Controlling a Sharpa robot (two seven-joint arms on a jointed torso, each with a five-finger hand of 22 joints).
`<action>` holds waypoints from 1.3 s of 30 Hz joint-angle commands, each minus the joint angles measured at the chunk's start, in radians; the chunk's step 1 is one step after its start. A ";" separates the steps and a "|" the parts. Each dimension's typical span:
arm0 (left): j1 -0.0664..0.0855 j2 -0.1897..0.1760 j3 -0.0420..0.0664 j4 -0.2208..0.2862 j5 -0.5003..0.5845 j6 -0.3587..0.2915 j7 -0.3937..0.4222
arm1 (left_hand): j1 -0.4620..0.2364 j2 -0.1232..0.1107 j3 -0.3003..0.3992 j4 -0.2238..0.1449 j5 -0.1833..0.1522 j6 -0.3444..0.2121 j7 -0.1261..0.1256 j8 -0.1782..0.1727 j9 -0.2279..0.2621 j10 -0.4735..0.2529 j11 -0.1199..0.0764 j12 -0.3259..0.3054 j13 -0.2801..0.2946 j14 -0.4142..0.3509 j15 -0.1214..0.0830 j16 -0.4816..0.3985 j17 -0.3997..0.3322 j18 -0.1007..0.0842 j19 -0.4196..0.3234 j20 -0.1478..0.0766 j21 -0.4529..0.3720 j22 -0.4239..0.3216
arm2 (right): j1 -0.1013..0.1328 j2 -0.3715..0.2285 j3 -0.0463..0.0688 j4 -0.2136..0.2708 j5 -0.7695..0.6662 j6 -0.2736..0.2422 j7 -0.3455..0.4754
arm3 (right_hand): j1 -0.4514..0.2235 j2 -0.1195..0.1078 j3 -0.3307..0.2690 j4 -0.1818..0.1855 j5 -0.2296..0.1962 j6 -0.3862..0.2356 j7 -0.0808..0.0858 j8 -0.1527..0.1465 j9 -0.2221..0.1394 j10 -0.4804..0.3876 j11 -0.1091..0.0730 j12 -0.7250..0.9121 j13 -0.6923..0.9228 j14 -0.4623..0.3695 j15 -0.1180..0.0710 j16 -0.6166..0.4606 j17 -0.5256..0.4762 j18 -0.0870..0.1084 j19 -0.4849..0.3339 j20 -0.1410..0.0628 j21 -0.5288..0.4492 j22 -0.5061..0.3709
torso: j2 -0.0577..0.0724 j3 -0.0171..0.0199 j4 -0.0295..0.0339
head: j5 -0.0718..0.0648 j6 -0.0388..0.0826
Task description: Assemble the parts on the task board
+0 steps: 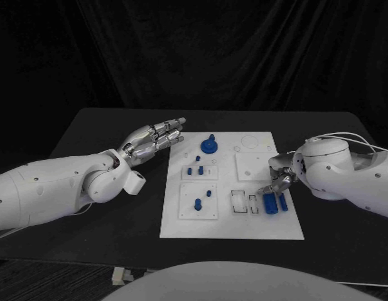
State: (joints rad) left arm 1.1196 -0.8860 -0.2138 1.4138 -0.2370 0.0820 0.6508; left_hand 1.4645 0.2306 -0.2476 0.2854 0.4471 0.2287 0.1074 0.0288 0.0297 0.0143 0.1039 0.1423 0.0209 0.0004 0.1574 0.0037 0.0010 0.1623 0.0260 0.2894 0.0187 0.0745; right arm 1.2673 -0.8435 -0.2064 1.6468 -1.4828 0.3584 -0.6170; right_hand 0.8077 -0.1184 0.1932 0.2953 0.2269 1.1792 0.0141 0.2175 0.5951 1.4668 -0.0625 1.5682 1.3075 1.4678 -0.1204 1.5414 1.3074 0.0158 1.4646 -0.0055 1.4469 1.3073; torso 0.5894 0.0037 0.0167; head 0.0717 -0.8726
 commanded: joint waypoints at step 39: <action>-0.005 0.006 0.001 0.000 0.008 0.022 -0.007 | 0.030 -0.004 0.015 -0.005 0.013 0.058 0.034 0.020 0.008 0.000 0.010 0.002 0.001 0.000 0.005 -0.004 -0.001 -0.005 0.003 0.006 0.005 0.001 | -0.023 0.017 0.000 -0.019 0.042 -0.019 -0.028 | 0.122 -0.018 -0.002 -0.006 0.115 -0.086 0.011 0.016 0.120 0.104 0.014 0.003 0.263 0.078 0.014 -0.030 0.145 0.054 -0.007 0.012 -0.184 0.154 | 0.000 0.0003 -0.0001 | -0.003 0.000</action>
State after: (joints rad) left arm 1.1162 -0.8828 -0.2137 1.4125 -0.2370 0.0896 0.6384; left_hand 1.4844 0.2267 -0.2394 0.2828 0.4558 0.2791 0.1429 0.0443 0.0370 0.0143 0.1038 0.1423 0.0209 0.0004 0.1574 0.0037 0.0008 0.1623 0.0260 0.2894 0.0187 0.0741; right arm 1.2489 -0.8272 -0.2056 1.6294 -1.4323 0.3472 -0.6224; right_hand 0.9217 -0.1396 0.1963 0.2904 0.3467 1.0976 0.0241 0.2300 0.7103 1.4667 -0.0551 1.5682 1.3073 1.4676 -0.1132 1.5179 1.3074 0.0629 1.4574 0.0016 1.2656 1.3078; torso 0.5893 0.0038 0.0166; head 0.0683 -0.8726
